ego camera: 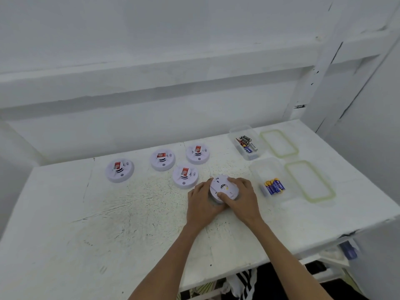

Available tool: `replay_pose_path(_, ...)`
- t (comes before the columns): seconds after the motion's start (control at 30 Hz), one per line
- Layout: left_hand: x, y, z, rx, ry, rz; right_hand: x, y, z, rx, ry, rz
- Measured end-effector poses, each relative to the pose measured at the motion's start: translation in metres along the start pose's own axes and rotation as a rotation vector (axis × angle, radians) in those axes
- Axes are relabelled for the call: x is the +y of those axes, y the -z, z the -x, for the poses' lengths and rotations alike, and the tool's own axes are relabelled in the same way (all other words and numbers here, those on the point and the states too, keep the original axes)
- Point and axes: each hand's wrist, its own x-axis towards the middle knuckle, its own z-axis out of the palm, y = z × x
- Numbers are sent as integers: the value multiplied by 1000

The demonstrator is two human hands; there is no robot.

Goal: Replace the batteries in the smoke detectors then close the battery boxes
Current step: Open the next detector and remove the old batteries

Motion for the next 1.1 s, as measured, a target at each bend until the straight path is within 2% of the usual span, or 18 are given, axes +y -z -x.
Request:
replay_pose_path(0.4,-1,1,-1,-17,17,20,-3,8,-6,-79,20,30)
replay_pose_path(0.63,1,2,-1,17,-3,24,-6,19,-18,-217,34,63)
replay_pose_path(0.77,2,1,-1,25,-6,32,-10,24,-19,-253,-1,48)
replay_pose_path(0.9,1,0,-1,8,-12,1,-17,23,-22,-296,-111,20)
replay_pose_path(1.1,5,3,0,10,-30,15,-45,19,-38,-405,-213,213)
